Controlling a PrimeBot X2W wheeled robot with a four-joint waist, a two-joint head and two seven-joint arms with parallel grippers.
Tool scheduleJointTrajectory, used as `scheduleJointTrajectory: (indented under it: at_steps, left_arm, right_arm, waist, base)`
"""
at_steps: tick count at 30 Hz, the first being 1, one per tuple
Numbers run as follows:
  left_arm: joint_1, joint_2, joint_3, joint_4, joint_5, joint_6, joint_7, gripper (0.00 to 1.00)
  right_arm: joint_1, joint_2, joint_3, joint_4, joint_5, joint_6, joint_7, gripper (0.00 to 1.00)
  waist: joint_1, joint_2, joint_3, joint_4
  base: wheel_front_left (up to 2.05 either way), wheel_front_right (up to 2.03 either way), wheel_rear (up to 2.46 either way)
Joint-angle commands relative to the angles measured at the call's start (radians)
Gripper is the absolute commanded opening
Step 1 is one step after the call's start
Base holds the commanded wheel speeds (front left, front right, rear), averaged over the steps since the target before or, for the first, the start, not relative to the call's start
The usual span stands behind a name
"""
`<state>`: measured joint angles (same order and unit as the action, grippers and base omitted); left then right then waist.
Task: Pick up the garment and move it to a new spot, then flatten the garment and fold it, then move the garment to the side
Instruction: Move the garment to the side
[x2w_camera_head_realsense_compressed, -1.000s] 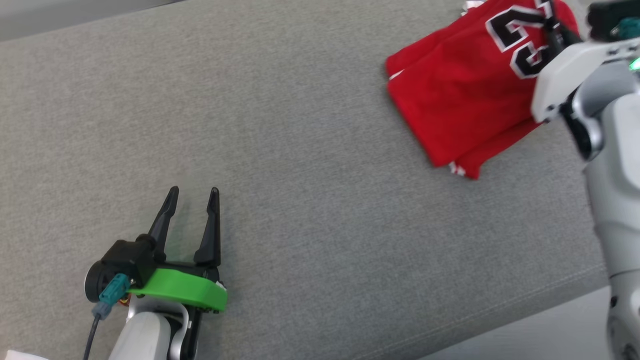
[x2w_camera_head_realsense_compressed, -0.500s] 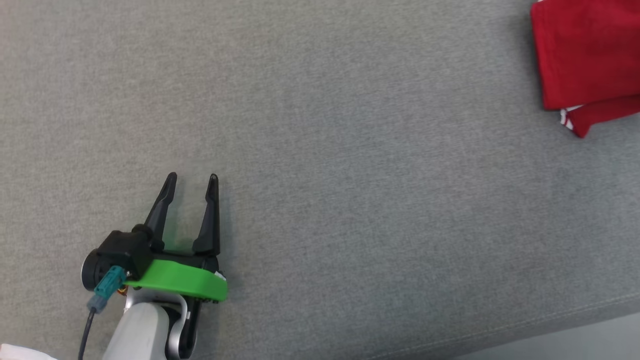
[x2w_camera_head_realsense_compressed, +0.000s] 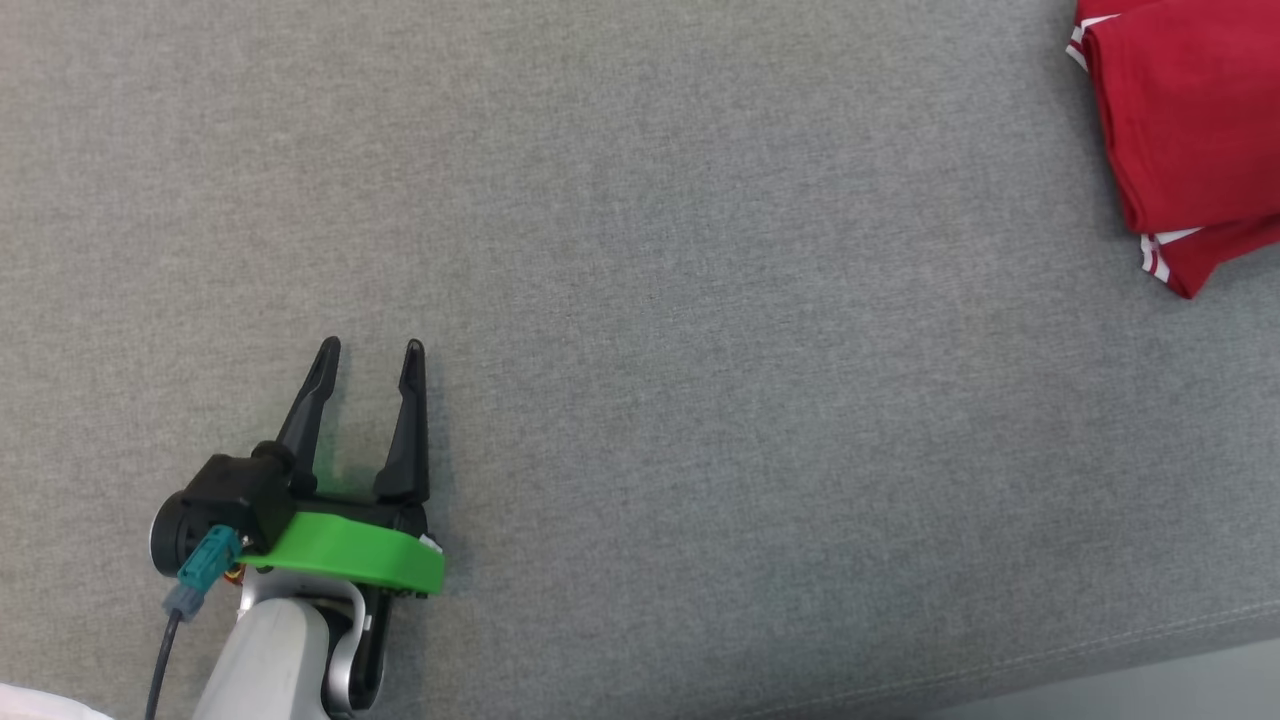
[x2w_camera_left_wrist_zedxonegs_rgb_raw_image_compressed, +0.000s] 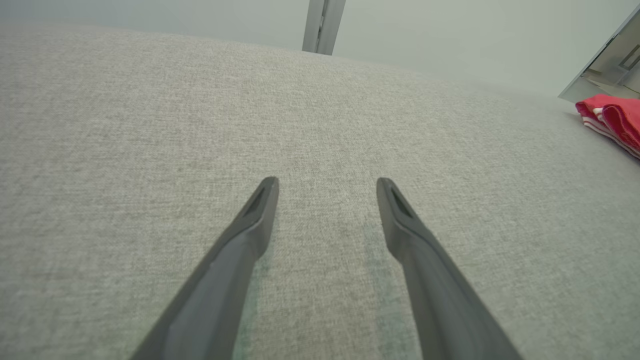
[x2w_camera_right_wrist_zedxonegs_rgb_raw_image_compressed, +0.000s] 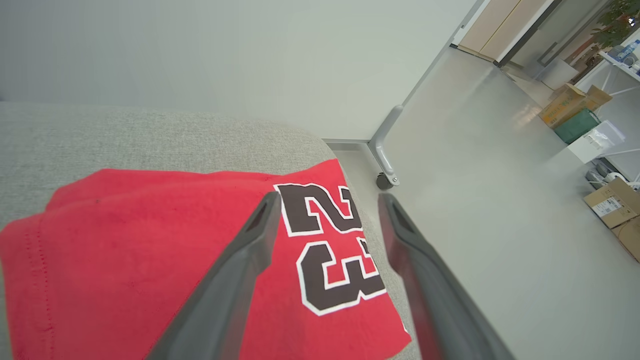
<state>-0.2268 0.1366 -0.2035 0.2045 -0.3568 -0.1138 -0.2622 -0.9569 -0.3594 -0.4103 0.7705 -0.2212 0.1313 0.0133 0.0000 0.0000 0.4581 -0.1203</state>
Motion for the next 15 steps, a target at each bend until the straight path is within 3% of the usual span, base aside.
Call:
scheduleJointTrajectory:
  at_steps: [1, 15]
  left_arm:
    - [-0.014, 0.004, 0.001, -0.001, 0.006, 0.002, -0.003, 1.00]
    - [0.017, -0.018, 0.046, 0.007, -0.009, 0.002, -0.003, 1.00]
  right_arm:
    - [0.005, 0.010, 0.010, 0.001, -0.001, -0.001, -0.016, 1.00]
    - [0.003, 0.128, 0.170, -0.025, 0.021, -0.002, -0.168, 1.00]
  waist:
    - [0.0000, 0.0000, -0.017, -0.005]
    - [0.0000, 0.0000, -0.193, 0.034]
  base:
    - [0.00, 0.00, 0.00]
    - [0.00, 0.00, 0.00]
